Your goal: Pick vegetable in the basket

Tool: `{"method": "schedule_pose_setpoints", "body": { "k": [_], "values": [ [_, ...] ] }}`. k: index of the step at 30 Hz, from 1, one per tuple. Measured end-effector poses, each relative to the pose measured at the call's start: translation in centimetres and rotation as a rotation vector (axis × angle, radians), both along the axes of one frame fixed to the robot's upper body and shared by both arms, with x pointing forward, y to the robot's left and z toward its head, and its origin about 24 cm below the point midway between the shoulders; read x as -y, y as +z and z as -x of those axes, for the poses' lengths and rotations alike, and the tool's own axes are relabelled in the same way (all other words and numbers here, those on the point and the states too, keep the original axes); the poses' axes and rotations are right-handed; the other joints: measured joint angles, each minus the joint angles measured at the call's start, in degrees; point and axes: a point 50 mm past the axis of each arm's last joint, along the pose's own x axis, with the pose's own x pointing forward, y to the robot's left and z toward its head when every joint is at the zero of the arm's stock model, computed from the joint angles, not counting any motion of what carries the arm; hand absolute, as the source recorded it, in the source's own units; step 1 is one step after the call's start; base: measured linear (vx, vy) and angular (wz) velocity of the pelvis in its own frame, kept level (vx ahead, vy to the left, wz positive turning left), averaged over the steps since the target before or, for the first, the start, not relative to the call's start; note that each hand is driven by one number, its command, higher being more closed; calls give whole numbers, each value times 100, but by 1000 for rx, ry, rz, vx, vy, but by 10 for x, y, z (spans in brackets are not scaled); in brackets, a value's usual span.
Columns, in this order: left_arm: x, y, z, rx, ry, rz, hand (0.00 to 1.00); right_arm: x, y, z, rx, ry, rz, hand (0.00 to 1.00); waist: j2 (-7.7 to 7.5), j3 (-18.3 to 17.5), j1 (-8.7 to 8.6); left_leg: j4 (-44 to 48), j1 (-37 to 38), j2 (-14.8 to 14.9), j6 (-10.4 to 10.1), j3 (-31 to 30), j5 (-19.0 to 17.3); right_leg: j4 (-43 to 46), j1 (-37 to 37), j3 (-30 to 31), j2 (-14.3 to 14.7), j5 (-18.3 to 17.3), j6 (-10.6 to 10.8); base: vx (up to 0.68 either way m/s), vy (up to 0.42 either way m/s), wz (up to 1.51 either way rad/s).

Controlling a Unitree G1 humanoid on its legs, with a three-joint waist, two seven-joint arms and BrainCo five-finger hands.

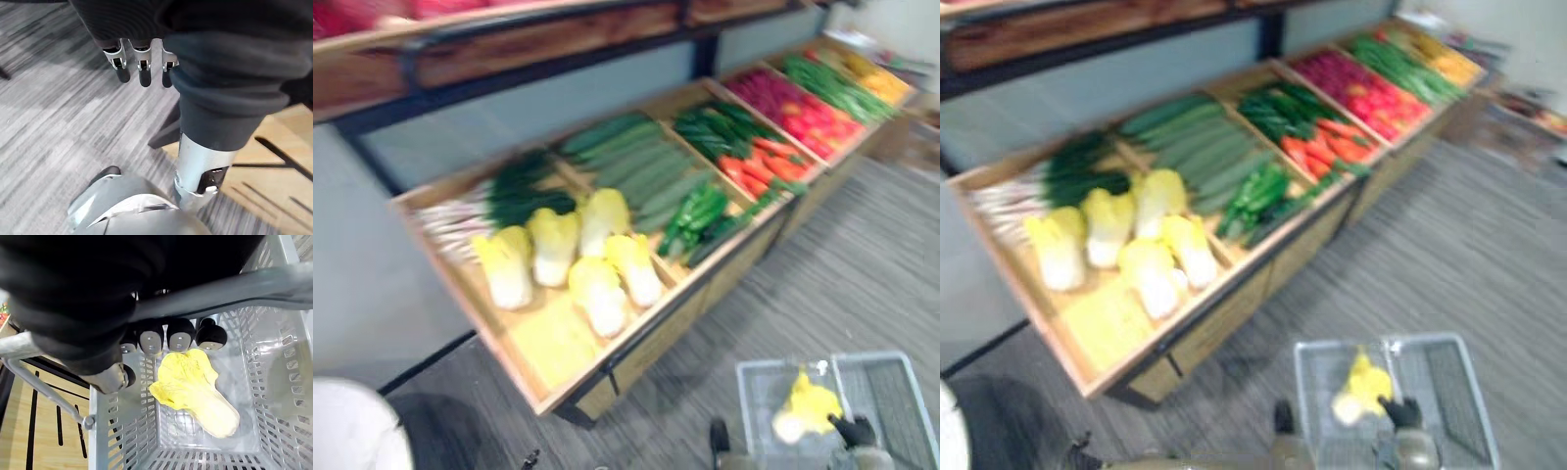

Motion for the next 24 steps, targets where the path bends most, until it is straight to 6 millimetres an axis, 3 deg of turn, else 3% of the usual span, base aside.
{"method": "schedule_pose_setpoints", "body": {
  "k": [2,3,6,9,10,11,12,15,18,21,23,24],
  "values": [
    [1,3,-6,35,-26,-8,0,-4,0,-5,-2,36,2,100,-115,157,28,-211,276,-68,39,458,165,1637,133,-1070,-489,-932,-308,-160,139,-123],
    [1,2,-2,22,-25,-3,0,-10,-1,-7,-6,67,0,100,-141,154,33,-267,406,-41,68,803,204,2107,404,-1379,-675,-1207,-372,-109,93,-117],
    [1,1,3,14,-16,0,0,-15,-3,-9,-18,103,-3,100,-182,135,45,-245,587,57,39,1445,253,2284,770,-1591,-1003,-1338,-265,-101,-18,-112],
    [0,1,6,11,7,1,0,-17,-4,-10,-34,137,-3,100,-230,98,50,-227,582,227,-77,1852,407,2292,680,-1859,-1143,-1538,-290,-106,-166,-84],
    [-2,1,9,10,30,0,0,-19,-5,-9,-45,156,-6,100,-282,33,51,-226,598,291,-160,2094,536,2205,555,-1838,-1125,-1714,-167,-144,-330,-97],
    [-4,1,11,8,44,-3,0,-18,-6,-8,-50,157,-7,100,-303,-46,59,-290,578,244,-211,2144,661,1863,532,-1811,-925,-1833,-36,-161,-349,-102],
    [4,-1,11,7,52,16,0,-15,-4,-8,-50,155,3,100,-201,-148,130,-495,431,275,-242,2207,850,1058,642,-1626,-490,-1877,33,-137,-297,-79],
    [22,-5,7,18,55,58,0,-12,-4,-8,-62,153,9,100,40,-191,142,-538,375,544,-284,2262,1154,-10,778,-1384,130,-1698,-103,-96,-266,-70],
    [24,-6,7,16,55,61,0,-17,-11,2,-112,180,4,100,26,-191,137,-434,504,705,-278,2237,1388,-330,1043,-1282,337,-1579,-199,-59,-170,-31],
    [25,-7,9,5,50,66,0,-23,-14,9,-126,207,-9,100,99,-194,23,190,567,1216,-276,2214,1419,-652,1299,-1152,674,-1456,-316,-64,-127,-29],
    [24,-7,9,6,48,62,0,-22,-14,10,-128,211,-7,100,63,-142,42,667,552,1381,-281,1695,1505,-804,1480,-877,754,-1383,-387,-69,-42,-57],
    [25,-6,8,12,46,62,0,-19,-12,8,-124,215,3,100,4,-89,100,766,436,1086,-453,769,1403,-843,1549,-651,668,-1370,-364,-66,24,-70]
  ]
}}
